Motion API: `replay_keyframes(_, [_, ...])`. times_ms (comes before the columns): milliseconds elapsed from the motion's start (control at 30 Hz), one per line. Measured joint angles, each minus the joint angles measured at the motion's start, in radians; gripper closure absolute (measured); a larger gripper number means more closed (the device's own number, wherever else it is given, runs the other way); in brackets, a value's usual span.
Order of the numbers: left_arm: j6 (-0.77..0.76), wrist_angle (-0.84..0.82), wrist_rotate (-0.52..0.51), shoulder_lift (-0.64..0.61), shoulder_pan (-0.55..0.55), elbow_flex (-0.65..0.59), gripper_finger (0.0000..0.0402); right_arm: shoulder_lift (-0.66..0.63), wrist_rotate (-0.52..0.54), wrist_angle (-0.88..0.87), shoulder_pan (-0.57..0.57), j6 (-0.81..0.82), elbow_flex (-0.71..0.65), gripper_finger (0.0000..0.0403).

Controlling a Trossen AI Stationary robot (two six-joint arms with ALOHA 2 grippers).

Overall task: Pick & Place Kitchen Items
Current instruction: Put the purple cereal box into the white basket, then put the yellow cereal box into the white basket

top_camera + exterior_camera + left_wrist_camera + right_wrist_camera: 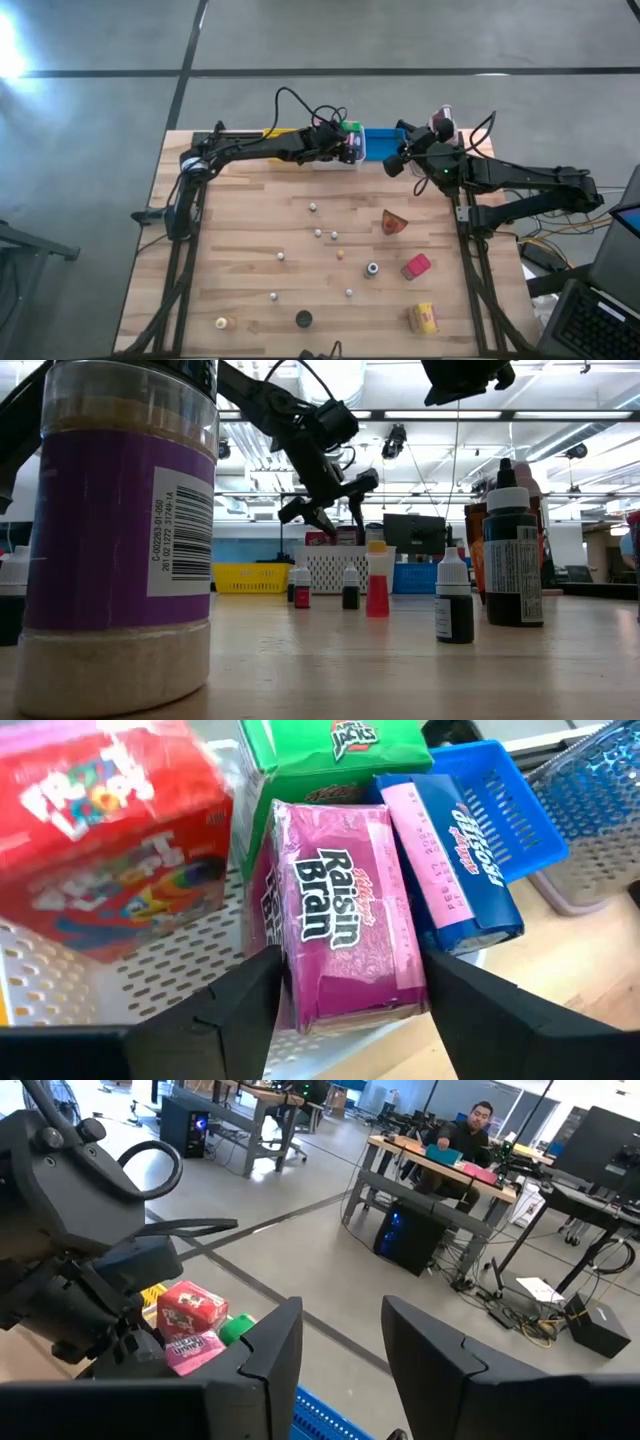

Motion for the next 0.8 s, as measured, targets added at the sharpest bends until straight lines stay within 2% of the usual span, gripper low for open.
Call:
replay_keyframes(267, [0.101, -0.038, 0.001, -0.09, 0.011, 0.0, 0.016, 0.0, 0.0, -0.001, 0.0, 0.0, 0.0, 0.0257])
replay_keyframes(500, [0.266, -0.161, -0.026, -0.246, -0.004, -0.005, 0.0161, 0.0, -0.008, -0.011, -0.001, -0.004, -0.003, 0.0279])
replay_keyframes(700, [0.402, -0.158, -0.055, -0.398, -0.064, -0.06, 0.0161, -0.012, -0.143, -0.068, 0.0, 0.001, -0.004, 0.0303])
replay_keyframes(800, [0.46, -0.131, -0.055, -0.485, -0.098, -0.126, 0.0161, -0.035, -0.187, -0.11, 0.0, 0.038, -0.004, 0.0315])
